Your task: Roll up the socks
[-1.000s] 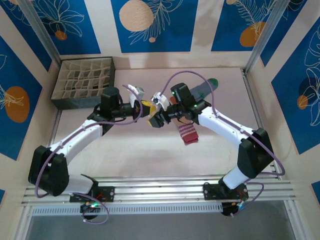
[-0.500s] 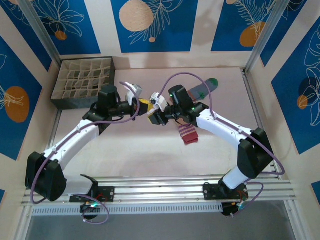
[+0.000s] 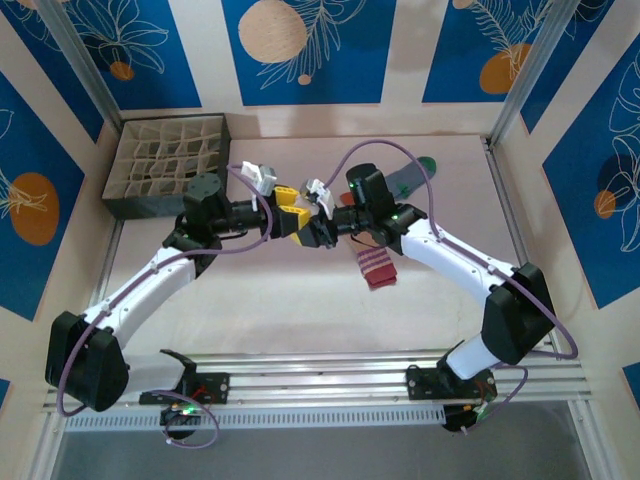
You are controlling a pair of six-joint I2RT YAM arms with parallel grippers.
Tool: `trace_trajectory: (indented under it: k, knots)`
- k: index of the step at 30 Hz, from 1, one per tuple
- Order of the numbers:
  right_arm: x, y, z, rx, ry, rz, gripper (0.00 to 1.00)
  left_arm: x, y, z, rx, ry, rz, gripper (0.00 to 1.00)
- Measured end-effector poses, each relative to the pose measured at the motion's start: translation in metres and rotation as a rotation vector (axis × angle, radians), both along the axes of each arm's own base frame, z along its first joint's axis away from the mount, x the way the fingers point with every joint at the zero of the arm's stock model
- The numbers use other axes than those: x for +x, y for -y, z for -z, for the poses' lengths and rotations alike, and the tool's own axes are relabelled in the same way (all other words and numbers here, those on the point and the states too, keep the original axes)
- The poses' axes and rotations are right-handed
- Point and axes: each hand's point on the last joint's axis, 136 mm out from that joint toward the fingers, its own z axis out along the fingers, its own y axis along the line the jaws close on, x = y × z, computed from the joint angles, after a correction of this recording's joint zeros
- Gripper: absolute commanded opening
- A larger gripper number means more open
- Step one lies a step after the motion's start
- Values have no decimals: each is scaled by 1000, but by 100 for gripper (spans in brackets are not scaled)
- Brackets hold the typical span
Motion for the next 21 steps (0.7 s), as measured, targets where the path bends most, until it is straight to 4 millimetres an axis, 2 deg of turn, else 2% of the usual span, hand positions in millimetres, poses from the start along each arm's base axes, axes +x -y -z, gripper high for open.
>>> trace_trajectory:
  k: [5,17,19,21]
  knots:
    - [-7,-2,-9,37,-7,-40,0,-4,1,-8,-32,7,38,51]
    - [-14,-7,-13,54,-34,-62,0,0,3,-1,-27,-11,37,51]
    - [-14,-8,-15,60,-34,-60,0,0,3,-2,-29,-9,37,48]
    - [-14,-9,-16,64,-35,-59,0,0,3,-3,-38,-8,37,40]
